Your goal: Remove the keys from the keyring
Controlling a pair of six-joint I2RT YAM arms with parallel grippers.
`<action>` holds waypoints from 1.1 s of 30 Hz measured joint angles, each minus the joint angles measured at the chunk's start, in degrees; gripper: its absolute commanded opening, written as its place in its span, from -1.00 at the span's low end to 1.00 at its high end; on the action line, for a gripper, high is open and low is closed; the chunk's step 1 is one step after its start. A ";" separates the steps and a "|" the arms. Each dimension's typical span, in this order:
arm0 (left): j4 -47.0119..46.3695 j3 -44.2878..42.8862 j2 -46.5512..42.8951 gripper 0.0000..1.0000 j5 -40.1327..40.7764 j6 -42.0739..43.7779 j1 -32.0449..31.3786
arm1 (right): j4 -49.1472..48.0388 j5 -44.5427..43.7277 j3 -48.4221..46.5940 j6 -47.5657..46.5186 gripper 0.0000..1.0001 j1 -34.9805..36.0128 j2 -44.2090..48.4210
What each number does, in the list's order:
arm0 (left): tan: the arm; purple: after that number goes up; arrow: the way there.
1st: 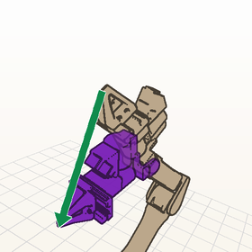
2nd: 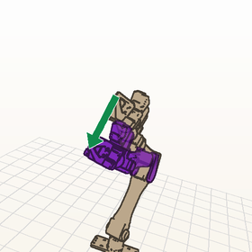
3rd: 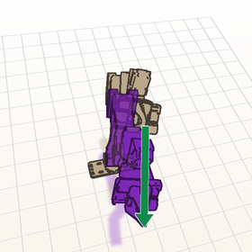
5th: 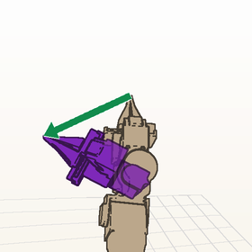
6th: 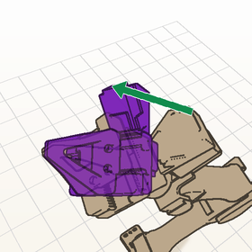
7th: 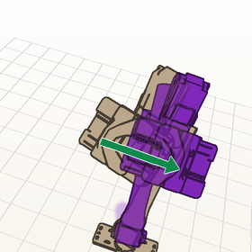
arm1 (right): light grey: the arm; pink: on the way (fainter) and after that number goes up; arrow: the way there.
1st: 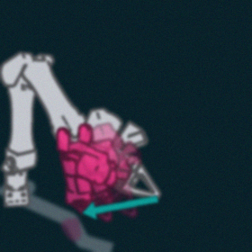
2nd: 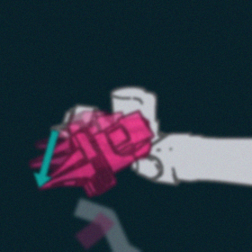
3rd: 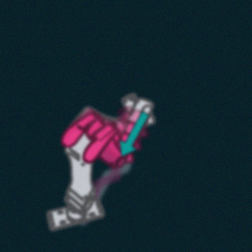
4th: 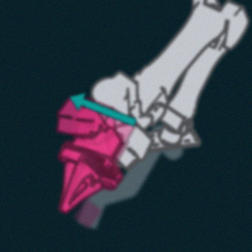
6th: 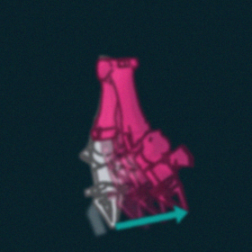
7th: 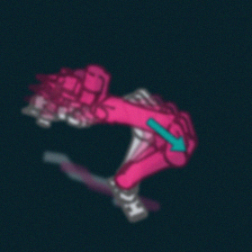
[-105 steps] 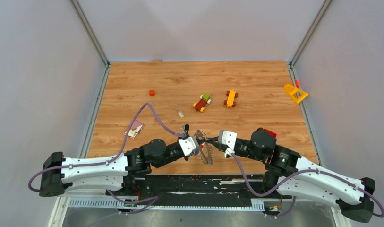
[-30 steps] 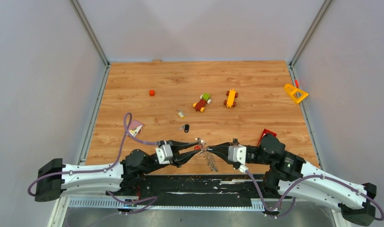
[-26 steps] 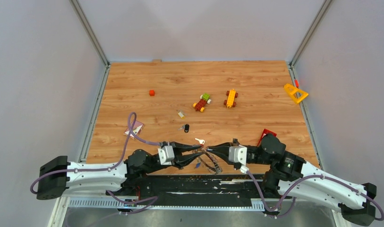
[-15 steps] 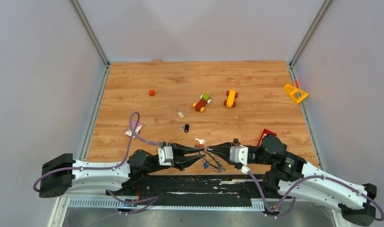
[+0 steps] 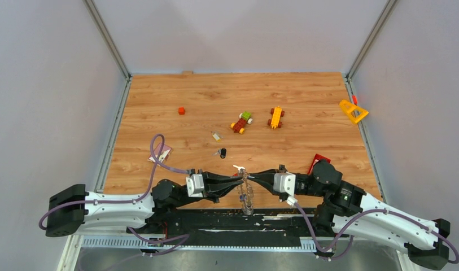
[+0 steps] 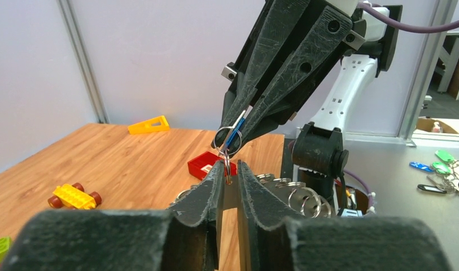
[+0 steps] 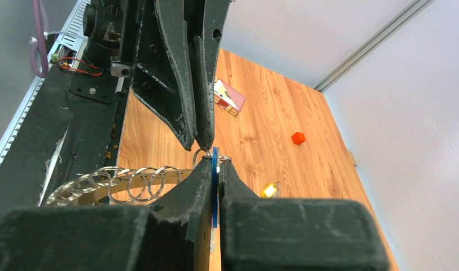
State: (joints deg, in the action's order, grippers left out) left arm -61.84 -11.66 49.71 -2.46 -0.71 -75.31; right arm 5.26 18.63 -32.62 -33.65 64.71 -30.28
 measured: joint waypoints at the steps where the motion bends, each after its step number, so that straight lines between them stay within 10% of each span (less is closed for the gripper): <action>1: 0.00 0.00 0.09 -0.63 -0.02 -0.02 0.00 | 0.00 -0.07 0.00 0.11 -1.00 0.00 -0.02; 33: -1.90 0.07 5.09 -0.45 1.49 -0.09 0.00 | -1.70 0.50 0.00 2.47 -1.00 0.00 -0.48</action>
State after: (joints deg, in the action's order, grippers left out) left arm -63.75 -11.60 54.81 -0.97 -0.80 -75.31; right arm 3.55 19.14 -32.62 -31.18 64.71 -30.76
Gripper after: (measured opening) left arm 0.273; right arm 0.047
